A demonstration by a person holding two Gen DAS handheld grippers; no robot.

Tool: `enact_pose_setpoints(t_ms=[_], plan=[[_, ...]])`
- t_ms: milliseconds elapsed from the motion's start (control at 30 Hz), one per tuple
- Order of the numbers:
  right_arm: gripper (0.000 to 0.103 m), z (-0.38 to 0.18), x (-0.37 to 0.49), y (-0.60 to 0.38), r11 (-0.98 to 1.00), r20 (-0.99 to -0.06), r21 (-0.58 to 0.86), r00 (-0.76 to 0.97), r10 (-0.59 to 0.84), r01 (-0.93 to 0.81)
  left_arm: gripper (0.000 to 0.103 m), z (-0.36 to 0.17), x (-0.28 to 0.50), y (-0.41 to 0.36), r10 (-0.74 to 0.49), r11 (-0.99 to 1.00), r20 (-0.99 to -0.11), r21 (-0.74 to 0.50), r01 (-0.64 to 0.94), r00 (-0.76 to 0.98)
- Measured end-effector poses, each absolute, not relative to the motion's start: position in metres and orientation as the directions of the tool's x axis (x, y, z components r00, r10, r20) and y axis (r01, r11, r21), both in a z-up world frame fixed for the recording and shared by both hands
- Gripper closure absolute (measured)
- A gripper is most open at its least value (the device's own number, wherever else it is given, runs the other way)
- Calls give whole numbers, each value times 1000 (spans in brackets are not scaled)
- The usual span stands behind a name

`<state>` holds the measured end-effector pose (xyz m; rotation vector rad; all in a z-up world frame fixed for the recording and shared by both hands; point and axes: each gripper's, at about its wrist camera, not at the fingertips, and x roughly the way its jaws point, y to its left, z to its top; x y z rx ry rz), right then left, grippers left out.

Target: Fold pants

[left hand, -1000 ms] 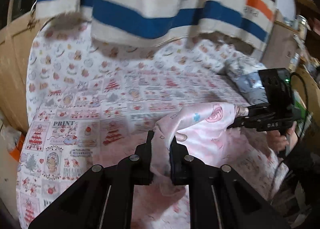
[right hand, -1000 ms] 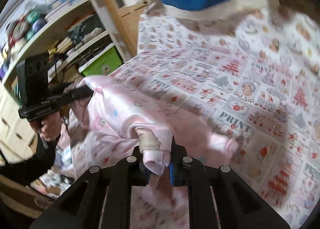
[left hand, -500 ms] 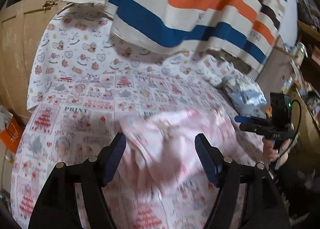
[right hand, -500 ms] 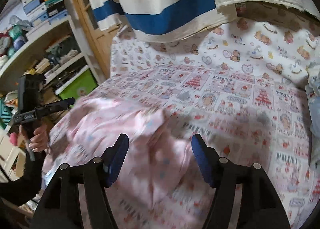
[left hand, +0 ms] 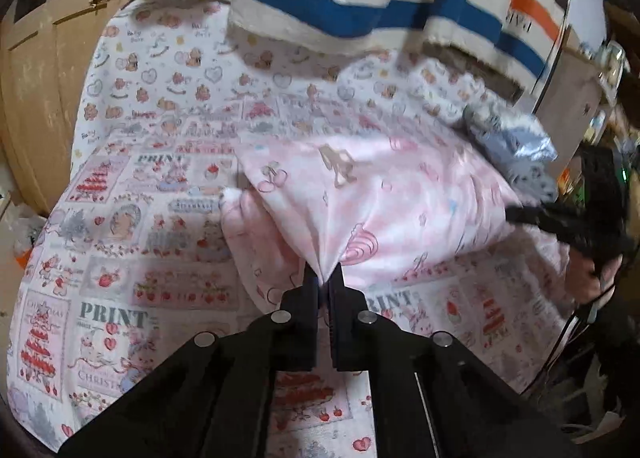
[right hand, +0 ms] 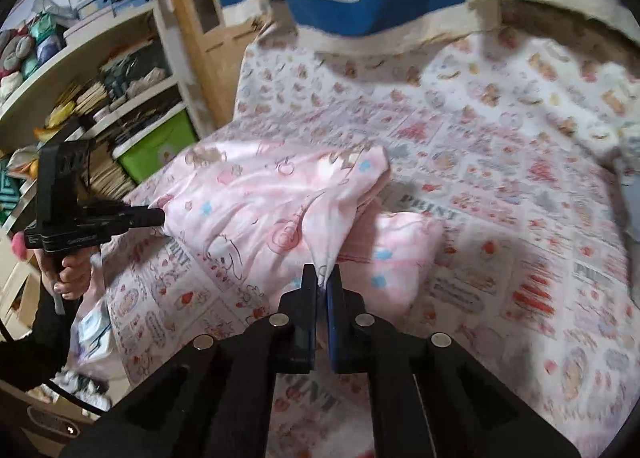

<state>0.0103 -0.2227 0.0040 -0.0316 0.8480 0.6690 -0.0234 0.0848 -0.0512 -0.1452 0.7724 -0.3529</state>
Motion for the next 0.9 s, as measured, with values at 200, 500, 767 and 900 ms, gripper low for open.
enact_pose_setpoints(t_ms=[200,500,767,900], plan=[[100,3,-30,-233,794,-702,178,491,516,-581,99,-47,-22,92,-359,933,-639,-256,252,681],[99,5,-41,-249,850,-682,118,581,445,-513,75,-49,-38,78,-270,958,-625,-99,270,732],[55,25,5,-238,868,-667,219,581,466,-445,57,-21,-21,76,-277,959,-576,-120,256,769],[56,18,34,-230,835,-668,361,509,542,-415,62,-26,0,71,-267,963,-618,-136,234,740]])
